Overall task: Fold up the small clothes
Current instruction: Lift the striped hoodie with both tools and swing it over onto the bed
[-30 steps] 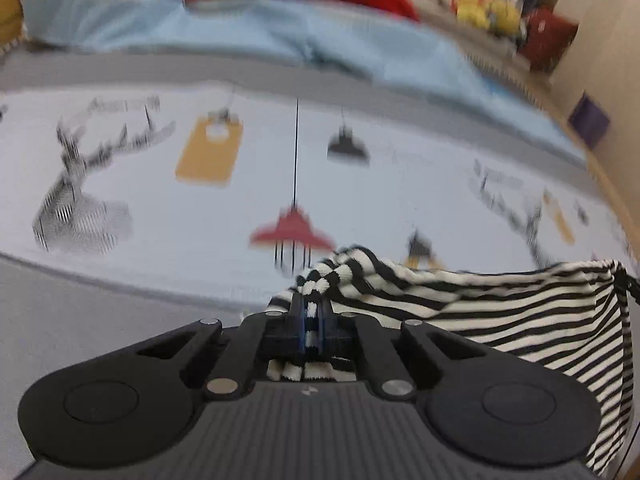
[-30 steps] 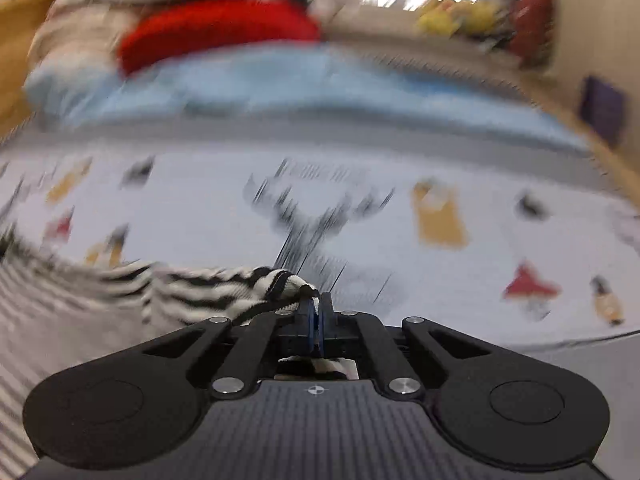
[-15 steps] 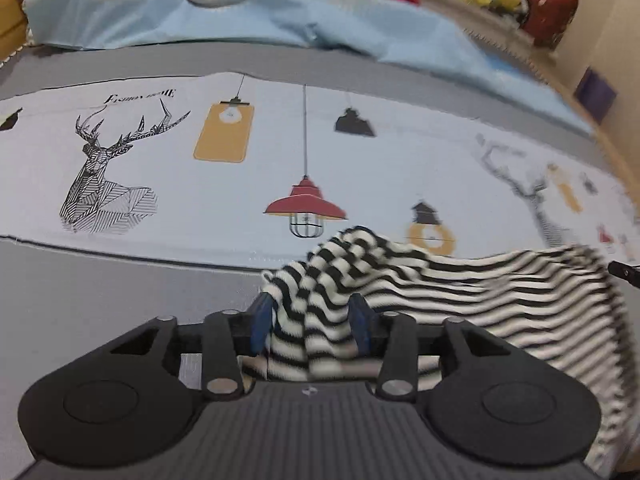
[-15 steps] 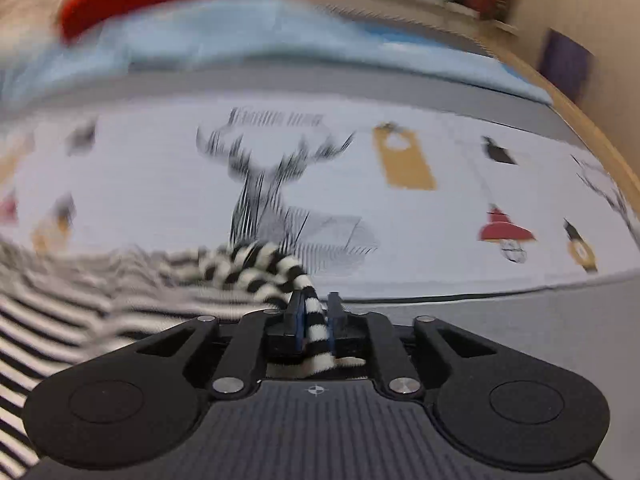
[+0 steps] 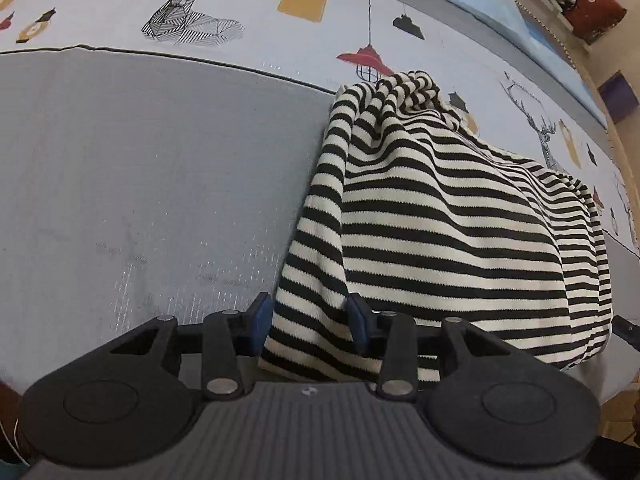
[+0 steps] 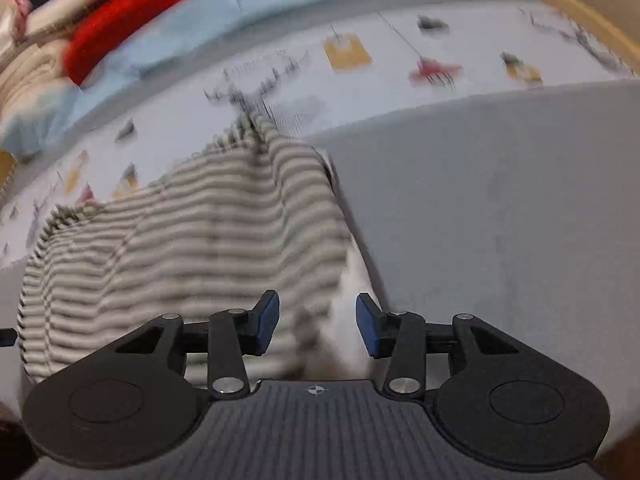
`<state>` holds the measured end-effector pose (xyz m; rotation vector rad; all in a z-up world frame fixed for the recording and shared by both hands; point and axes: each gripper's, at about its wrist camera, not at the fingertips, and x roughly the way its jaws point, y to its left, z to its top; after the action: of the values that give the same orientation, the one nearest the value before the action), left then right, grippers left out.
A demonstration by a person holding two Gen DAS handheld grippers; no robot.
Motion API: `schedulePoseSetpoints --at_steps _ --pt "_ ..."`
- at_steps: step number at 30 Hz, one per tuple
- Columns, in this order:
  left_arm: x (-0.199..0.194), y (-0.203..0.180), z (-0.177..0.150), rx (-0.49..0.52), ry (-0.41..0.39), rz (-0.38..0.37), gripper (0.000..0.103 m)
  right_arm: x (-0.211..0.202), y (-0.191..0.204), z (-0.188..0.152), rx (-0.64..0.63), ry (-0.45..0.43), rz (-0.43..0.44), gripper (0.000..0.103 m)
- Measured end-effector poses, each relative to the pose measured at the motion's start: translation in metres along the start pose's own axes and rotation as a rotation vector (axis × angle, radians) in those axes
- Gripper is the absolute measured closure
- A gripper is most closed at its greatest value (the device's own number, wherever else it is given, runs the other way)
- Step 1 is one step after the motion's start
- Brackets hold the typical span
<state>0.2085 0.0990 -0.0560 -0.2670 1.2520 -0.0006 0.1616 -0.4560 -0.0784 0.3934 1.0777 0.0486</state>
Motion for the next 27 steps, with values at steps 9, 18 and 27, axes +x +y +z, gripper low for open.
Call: schedulePoseSetpoints --at_steps 9,18,27 --pt "0.022 -0.002 -0.007 0.051 0.089 -0.003 0.058 0.019 0.006 -0.014 -0.030 0.099 -0.077 0.058" --pt "-0.003 0.002 -0.012 0.097 -0.025 -0.046 0.098 -0.005 0.001 -0.011 -0.017 -0.014 -0.043 0.092" --pt "-0.014 0.029 -0.034 0.110 0.077 0.021 0.100 -0.011 -0.013 -0.024 0.040 0.033 -0.096 0.093"
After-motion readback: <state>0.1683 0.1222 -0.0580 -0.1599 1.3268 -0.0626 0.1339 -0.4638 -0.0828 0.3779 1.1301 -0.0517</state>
